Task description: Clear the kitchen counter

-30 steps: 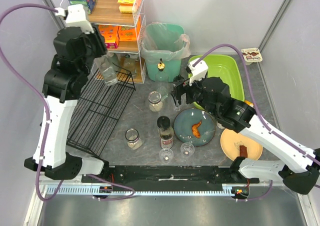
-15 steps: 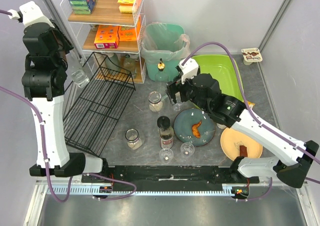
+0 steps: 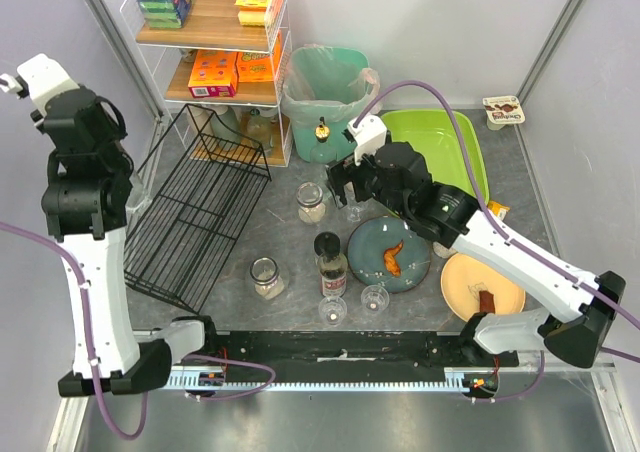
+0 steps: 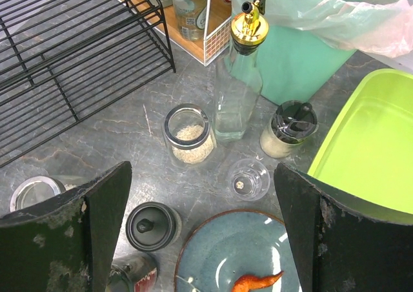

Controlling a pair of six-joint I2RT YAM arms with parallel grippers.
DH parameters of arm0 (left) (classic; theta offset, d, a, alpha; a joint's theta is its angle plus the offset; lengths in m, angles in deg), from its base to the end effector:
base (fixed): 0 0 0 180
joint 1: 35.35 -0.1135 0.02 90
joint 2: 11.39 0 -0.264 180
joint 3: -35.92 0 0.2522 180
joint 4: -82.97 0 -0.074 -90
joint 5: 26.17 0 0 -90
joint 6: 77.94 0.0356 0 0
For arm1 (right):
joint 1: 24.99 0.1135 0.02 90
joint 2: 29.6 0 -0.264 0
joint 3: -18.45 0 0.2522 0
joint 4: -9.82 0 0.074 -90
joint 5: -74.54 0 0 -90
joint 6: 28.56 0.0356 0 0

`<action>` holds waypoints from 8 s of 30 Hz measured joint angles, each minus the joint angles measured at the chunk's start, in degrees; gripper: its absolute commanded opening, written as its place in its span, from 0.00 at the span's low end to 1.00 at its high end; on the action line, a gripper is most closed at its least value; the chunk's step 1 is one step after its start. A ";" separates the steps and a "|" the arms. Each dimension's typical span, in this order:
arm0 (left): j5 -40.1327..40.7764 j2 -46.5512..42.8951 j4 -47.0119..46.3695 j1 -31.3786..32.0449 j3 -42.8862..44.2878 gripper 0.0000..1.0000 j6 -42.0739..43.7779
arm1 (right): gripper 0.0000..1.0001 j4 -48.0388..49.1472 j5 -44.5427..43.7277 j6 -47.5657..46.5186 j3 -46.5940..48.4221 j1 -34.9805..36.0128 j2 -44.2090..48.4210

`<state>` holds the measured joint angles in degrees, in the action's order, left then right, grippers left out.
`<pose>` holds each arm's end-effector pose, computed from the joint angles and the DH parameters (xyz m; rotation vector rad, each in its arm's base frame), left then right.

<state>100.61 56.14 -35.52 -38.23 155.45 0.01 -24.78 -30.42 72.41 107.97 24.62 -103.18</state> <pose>0.1742 0.0301 0.5393 -0.6782 1.5838 0.4374 0.1953 0.2154 0.4013 -0.4607 1.8567 0.4736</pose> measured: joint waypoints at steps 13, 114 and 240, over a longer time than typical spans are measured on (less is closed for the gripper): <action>9.42 -11.10 -3.10 -0.72 -16.20 0.02 0.13 | 0.98 -2.69 1.42 4.55 4.79 -0.76 -4.07; -67.21 -8.68 -12.15 51.15 -39.12 0.92 11.54 | 0.98 -15.82 -8.81 14.62 4.11 -10.51 0.26; -34.01 15.96 7.87 -10.60 18.60 0.02 8.50 | 0.98 -11.69 1.86 11.56 0.46 -22.03 0.42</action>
<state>66.60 72.10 -27.65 -48.83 174.05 8.51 -36.48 -28.57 83.97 108.43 2.59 -102.77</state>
